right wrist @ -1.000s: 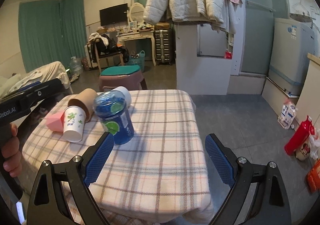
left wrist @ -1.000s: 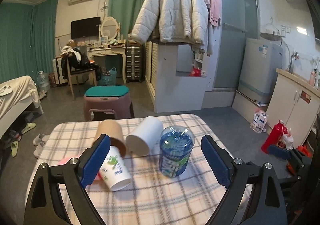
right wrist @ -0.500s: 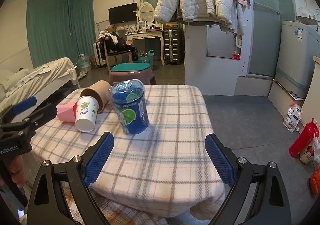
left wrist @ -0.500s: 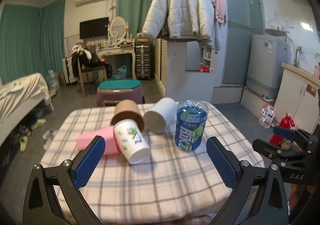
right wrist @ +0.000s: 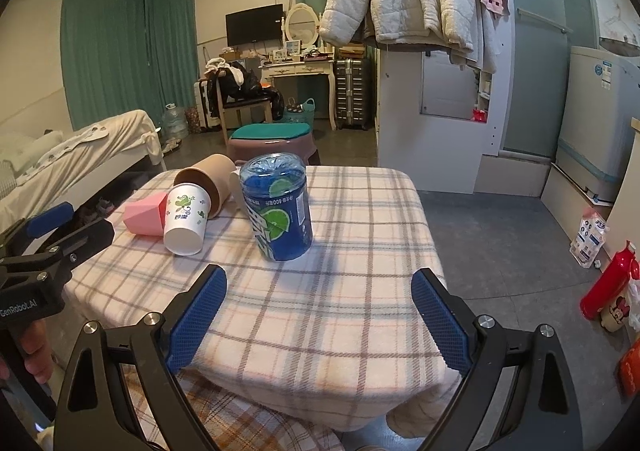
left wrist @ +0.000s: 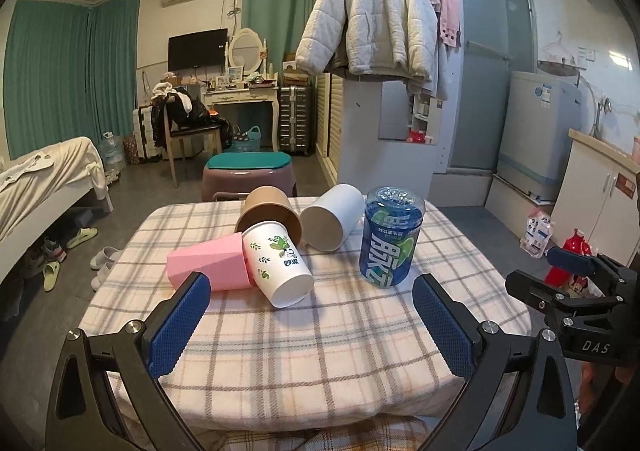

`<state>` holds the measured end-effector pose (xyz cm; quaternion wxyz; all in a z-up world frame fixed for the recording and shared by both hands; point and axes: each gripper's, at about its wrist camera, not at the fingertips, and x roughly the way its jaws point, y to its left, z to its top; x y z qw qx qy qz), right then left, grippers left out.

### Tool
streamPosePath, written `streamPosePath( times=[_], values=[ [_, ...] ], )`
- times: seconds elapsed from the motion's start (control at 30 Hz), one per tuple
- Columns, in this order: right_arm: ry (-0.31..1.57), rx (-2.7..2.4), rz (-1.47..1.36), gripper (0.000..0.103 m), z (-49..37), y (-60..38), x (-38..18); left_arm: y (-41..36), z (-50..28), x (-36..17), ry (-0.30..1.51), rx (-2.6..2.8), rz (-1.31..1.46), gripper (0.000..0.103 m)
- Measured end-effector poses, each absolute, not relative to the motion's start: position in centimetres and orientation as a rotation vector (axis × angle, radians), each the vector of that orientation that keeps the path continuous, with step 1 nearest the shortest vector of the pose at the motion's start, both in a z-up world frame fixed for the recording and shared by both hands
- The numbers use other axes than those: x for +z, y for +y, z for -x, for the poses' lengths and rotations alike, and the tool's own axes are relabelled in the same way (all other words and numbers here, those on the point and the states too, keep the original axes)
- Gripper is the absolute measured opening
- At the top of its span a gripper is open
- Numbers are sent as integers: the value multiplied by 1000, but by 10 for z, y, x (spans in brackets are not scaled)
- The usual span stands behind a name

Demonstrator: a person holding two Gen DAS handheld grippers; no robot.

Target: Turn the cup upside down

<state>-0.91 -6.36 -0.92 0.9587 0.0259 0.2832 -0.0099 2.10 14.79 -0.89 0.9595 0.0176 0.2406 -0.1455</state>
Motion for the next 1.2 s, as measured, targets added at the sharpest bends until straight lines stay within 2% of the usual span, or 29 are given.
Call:
streamPosePath(
  times=[1.2],
  values=[
    [582,-21,-40,94,7,-61,-6,155,-26,-10,508,-268,-27,103]
  ],
)
